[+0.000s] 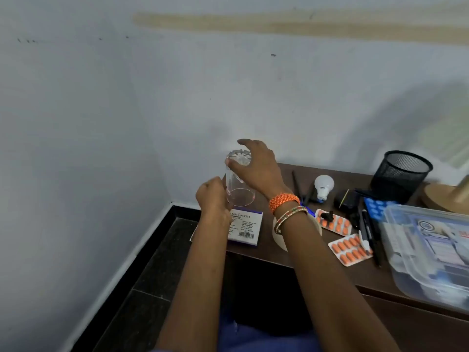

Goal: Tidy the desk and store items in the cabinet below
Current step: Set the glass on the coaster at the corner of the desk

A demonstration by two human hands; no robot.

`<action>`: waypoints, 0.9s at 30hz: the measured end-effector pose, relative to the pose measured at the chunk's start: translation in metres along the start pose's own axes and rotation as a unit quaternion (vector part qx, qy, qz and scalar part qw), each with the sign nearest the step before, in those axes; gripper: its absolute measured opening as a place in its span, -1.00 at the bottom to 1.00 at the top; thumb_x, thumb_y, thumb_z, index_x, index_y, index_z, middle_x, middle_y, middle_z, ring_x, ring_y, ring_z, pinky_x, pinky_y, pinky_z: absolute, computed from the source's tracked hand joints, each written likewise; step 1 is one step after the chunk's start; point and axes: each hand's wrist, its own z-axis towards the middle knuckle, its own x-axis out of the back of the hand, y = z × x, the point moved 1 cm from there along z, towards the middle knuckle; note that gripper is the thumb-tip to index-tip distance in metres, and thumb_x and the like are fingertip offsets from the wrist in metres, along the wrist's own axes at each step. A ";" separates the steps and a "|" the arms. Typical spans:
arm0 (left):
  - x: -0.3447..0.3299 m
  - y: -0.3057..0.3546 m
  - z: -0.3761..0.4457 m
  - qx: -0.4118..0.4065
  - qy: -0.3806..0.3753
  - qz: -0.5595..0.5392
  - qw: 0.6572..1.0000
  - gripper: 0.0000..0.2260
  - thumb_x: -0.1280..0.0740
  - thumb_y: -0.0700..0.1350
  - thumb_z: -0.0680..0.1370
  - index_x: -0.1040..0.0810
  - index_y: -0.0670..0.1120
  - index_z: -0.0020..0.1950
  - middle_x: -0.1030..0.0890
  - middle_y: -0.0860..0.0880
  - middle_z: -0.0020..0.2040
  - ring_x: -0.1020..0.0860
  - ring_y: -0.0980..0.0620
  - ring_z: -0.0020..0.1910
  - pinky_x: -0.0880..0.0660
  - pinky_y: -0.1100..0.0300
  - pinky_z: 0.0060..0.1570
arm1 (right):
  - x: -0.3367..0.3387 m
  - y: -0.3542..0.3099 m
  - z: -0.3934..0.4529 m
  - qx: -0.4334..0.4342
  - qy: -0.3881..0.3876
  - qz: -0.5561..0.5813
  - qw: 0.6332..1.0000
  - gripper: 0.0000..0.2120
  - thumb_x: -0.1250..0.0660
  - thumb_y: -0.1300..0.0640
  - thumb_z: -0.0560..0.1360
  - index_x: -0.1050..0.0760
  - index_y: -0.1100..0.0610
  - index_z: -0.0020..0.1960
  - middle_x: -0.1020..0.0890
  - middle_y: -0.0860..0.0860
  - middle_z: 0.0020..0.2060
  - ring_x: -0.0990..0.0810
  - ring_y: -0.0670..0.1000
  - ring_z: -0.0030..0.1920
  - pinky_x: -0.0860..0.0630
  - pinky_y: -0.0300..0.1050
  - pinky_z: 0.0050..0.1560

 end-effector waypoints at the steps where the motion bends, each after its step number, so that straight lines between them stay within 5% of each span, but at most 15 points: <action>1: 0.000 0.000 0.000 0.022 -0.010 0.001 1.000 -0.89 -0.19 -0.25 0.51 -0.47 -0.17 0.00 -0.55 -0.07 -0.25 -0.52 0.04 -0.35 -0.46 0.20 -0.44 | -0.001 -0.001 0.003 0.010 -0.006 -0.007 1.000 -0.46 -0.35 -0.09 0.45 -0.35 -0.02 0.39 -0.40 0.03 0.35 -0.34 0.11 0.33 -0.41 0.04 0.22; 8: -0.004 -0.006 0.012 0.095 -0.032 0.002 0.995 -0.90 -0.18 -0.16 0.50 -0.47 -0.12 -0.13 -0.57 -0.04 -0.11 -0.52 -0.01 -0.06 -0.39 0.03 -0.01 | 0.001 -0.002 0.019 0.000 -0.077 -0.060 0.995 -0.55 -0.35 -0.08 0.45 -0.44 -0.06 0.32 -0.53 -0.01 0.24 -0.51 0.03 0.19 -0.46 -0.06 0.10; 13: -0.009 -0.014 0.011 0.133 -0.052 -0.011 0.990 -0.79 -0.17 -0.10 0.51 -0.46 -0.13 0.09 -0.49 -0.08 -0.06 -0.48 -0.06 0.06 -0.47 0.01 -0.19 | 0.000 -0.004 0.022 0.001 -0.098 -0.125 0.987 -0.49 -0.39 -0.04 0.40 -0.40 -0.07 0.33 -0.50 0.03 0.25 -0.52 0.11 0.17 -0.46 -0.03 0.06; 21: -0.013 -0.018 0.006 0.212 -0.170 -0.126 0.954 -0.61 -0.15 -0.01 0.57 -0.37 -0.22 0.31 -0.55 -0.19 0.17 -0.55 -0.15 0.14 -0.55 -0.08 -0.23 | 0.019 -0.016 0.017 -0.016 -0.049 -0.005 0.999 -0.54 -0.50 0.08 0.28 -0.53 -0.02 0.16 -0.50 0.01 0.14 -0.52 0.05 0.10 -0.49 -0.13 -0.04; 27: -0.022 -0.010 0.001 0.174 -0.280 -0.230 0.915 -0.35 -0.18 0.26 0.52 -0.36 -0.29 0.31 -0.54 -0.24 0.17 -0.50 -0.17 0.18 -0.43 -0.05 0.19 | 0.059 -0.031 0.005 -0.026 0.019 0.138 0.990 -0.59 -0.55 0.08 0.28 -0.53 0.02 0.09 -0.50 -0.02 0.00 -0.57 0.00 -0.01 -0.56 -0.18 -0.16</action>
